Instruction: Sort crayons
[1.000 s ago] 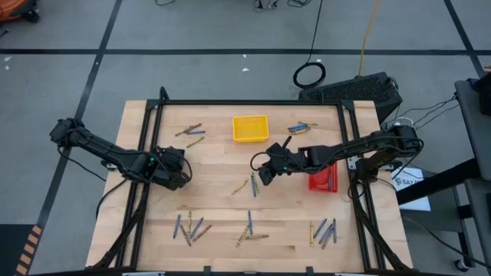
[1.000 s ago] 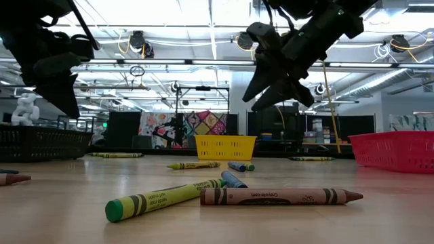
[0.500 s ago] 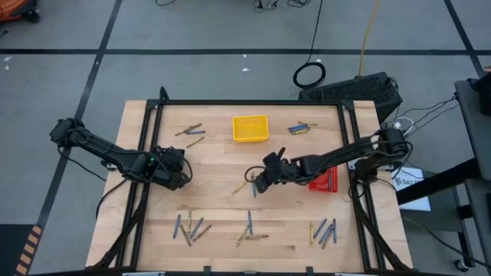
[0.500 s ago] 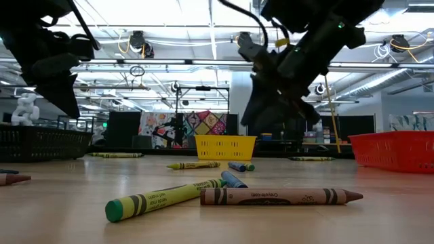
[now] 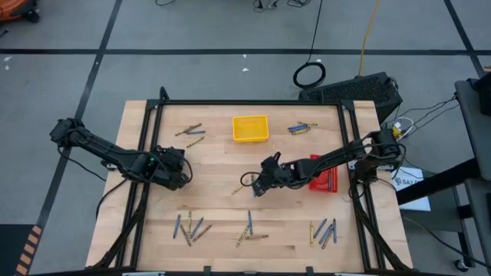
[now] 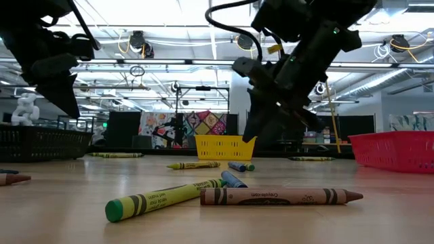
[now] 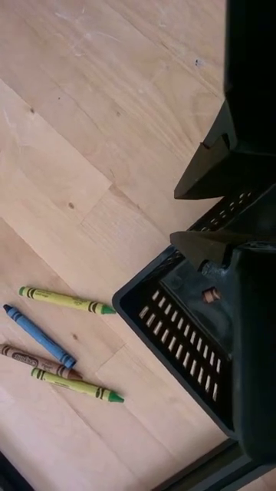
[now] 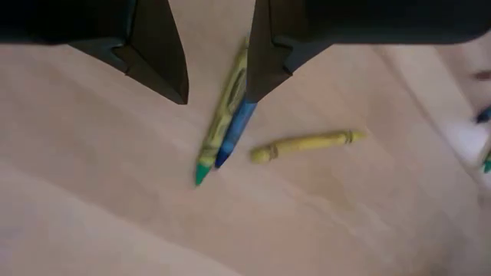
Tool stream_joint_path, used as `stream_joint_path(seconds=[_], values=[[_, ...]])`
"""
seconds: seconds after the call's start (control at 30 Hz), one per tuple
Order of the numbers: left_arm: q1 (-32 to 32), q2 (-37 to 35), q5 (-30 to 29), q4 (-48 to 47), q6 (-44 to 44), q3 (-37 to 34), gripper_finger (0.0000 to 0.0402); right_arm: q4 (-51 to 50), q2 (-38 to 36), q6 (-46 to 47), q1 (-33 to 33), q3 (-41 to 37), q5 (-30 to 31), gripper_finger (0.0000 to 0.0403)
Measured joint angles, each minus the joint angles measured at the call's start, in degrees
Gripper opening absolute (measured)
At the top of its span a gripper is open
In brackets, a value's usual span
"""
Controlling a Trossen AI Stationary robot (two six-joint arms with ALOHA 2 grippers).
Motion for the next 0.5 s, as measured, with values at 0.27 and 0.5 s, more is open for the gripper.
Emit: stream_joint_path(seconds=[0.27, 0.5], values=[[0.0, 0.0, -0.1, 0.0, 0.0, 0.0, 0.0077, -0.1, 0.3, 2.3, 0.5, 0.0, -0.3, 0.0118], [0.0, 0.0, -0.1, 0.0, 0.0, 0.0, 0.0077, 0.4, 0.3, 2.5, 0.7, 0.0, -0.3, 0.0118]])
